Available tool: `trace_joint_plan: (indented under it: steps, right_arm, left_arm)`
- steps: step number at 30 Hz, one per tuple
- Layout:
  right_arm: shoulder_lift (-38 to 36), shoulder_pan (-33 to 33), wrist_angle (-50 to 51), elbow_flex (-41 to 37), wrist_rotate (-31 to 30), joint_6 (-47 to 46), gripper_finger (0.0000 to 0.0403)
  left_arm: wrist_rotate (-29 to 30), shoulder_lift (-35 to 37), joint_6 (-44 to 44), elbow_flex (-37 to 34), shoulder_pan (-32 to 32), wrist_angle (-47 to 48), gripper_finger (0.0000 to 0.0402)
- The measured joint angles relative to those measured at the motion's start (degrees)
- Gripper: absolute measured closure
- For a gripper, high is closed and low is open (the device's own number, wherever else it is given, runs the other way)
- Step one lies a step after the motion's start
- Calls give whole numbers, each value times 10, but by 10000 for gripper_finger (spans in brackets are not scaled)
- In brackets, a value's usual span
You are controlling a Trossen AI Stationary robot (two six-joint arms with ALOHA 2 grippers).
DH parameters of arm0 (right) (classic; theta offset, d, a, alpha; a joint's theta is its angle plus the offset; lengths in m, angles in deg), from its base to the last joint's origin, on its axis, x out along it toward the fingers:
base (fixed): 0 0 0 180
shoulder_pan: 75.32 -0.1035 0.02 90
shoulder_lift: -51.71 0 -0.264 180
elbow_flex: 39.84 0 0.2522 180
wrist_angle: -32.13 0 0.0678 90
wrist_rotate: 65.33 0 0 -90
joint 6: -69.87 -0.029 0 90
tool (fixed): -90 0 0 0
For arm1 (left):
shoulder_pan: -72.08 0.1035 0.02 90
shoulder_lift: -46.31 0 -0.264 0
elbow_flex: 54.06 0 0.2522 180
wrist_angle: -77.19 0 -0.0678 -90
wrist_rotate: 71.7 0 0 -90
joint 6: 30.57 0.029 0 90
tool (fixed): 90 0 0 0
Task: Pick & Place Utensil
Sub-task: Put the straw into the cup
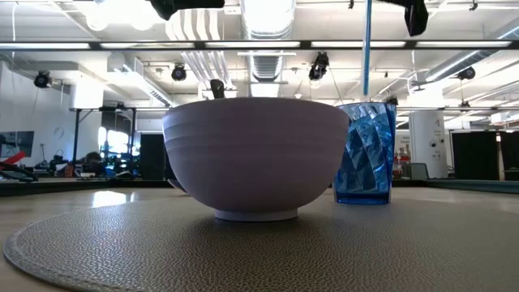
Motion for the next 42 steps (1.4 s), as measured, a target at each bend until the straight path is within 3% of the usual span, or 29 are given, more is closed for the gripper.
trace_joint_plan:
  steps: [30, 37, 42]
  right_arm:
    - [52, -1, -111, -138, 0, -36, 394]
    - [86, -1, -130, -141, 17, -35, 394]
    - [111, -1, -142, -141, 30, -35, 394]
  left_arm:
    - [1, -1, -9, 0, 2, 15, 227]
    - [81, -1, -9, 0, 6, 37, 227]
    - [99, -1, -22, -1, 17, 62, 227]
